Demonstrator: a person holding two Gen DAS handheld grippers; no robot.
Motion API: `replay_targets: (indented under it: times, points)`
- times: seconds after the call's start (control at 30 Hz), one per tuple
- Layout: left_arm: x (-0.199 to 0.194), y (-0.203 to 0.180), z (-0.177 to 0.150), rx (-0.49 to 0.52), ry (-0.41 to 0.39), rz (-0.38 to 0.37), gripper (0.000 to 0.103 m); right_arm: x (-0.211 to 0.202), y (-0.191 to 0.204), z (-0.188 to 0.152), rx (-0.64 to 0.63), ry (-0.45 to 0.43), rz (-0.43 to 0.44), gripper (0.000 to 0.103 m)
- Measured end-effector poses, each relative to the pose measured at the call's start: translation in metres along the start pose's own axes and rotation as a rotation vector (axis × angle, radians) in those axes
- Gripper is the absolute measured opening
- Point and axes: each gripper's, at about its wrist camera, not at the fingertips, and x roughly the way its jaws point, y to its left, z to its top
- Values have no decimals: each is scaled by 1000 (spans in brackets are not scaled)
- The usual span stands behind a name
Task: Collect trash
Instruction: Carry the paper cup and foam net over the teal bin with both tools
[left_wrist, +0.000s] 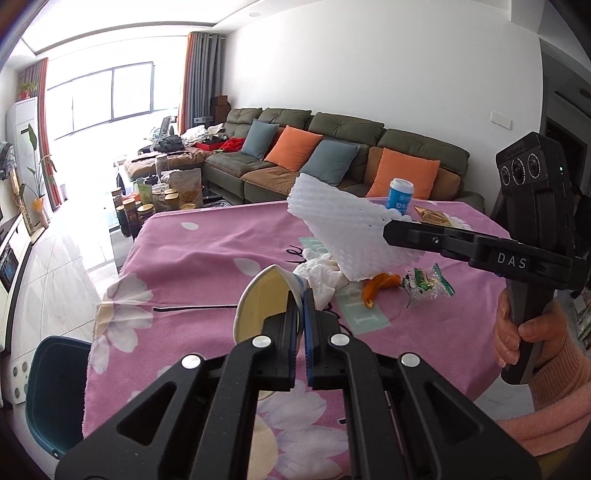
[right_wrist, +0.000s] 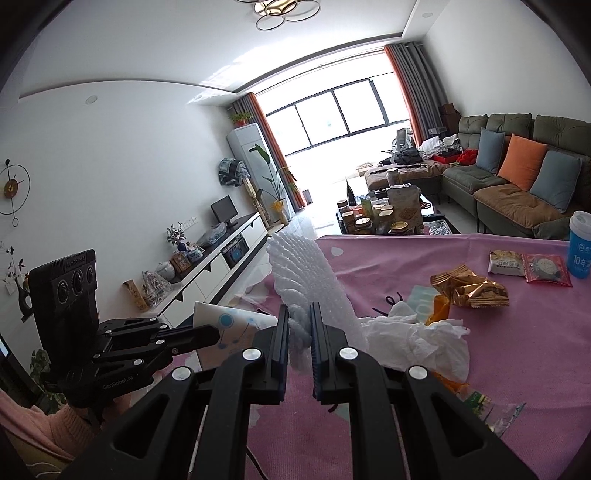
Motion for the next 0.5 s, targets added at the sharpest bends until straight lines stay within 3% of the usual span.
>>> replay_targets:
  times: [0.5]
  points:
    - [-25, 33, -8, -59, -3, 96, 4, 39, 34, -3, -36, 69, 85, 10]
